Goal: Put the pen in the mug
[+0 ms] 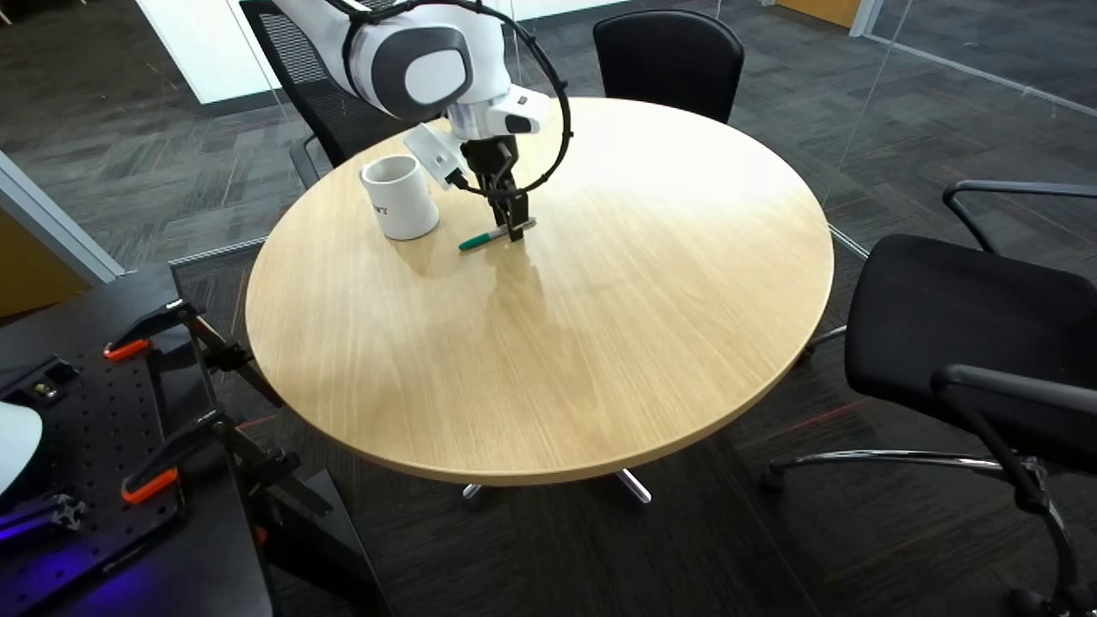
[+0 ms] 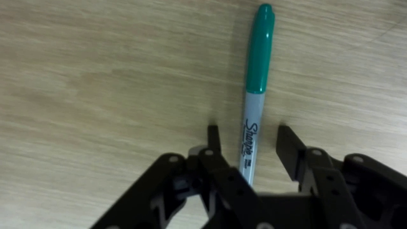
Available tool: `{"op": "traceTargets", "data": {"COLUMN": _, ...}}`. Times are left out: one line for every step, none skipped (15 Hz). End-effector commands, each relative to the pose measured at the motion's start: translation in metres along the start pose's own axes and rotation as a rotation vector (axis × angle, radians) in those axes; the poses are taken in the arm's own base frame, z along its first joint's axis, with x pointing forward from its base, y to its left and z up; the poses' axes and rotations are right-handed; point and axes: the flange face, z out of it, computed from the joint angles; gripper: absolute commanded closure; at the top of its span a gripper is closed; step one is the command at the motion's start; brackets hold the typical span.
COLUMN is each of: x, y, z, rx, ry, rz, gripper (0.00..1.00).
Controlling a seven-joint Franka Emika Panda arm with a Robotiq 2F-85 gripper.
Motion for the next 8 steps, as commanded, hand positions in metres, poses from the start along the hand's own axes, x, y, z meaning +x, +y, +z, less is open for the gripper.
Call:
{"op": "traceTargets", "data": {"x": 0.007, "y": -0.002, "z": -0.002, "rx": -0.002, "ry": 0.026, "rz": 0.013, "gripper": 0.8}}
{"op": "traceTargets", "data": {"x": 0.007, "y": -0.004, "z": -0.004, "rx": -0.003, "ry": 0.028, "rz": 0.011, "gripper": 0.88}}
{"op": "traceTargets", "data": {"x": 0.008, "y": -0.005, "z": -0.006, "rx": -0.004, "ry": 0.03, "rz": 0.01, "gripper": 0.95}}
{"op": "traceTargets", "data": {"x": 0.008, "y": -0.007, "z": -0.009, "rx": -0.004, "ry": 0.032, "rz": 0.009, "gripper": 1.0}}
{"op": "traceTargets", "data": {"x": 0.007, "y": -0.009, "z": -0.012, "rx": -0.004, "ry": 0.03, "rz": 0.013, "gripper": 1.0}}
{"op": "traceTargets", "data": {"x": 0.007, "y": -0.012, "z": -0.016, "rx": -0.002, "ry": 0.031, "rz": 0.011, "gripper": 0.98}}
{"op": "traceTargets", "data": {"x": 0.006, "y": -0.015, "z": -0.021, "rx": 0.001, "ry": 0.032, "rz": 0.004, "gripper": 0.97}}
{"op": "traceTargets", "data": {"x": 0.005, "y": -0.019, "z": -0.028, "rx": -0.003, "ry": 0.03, "rz": 0.004, "gripper": 0.97}}
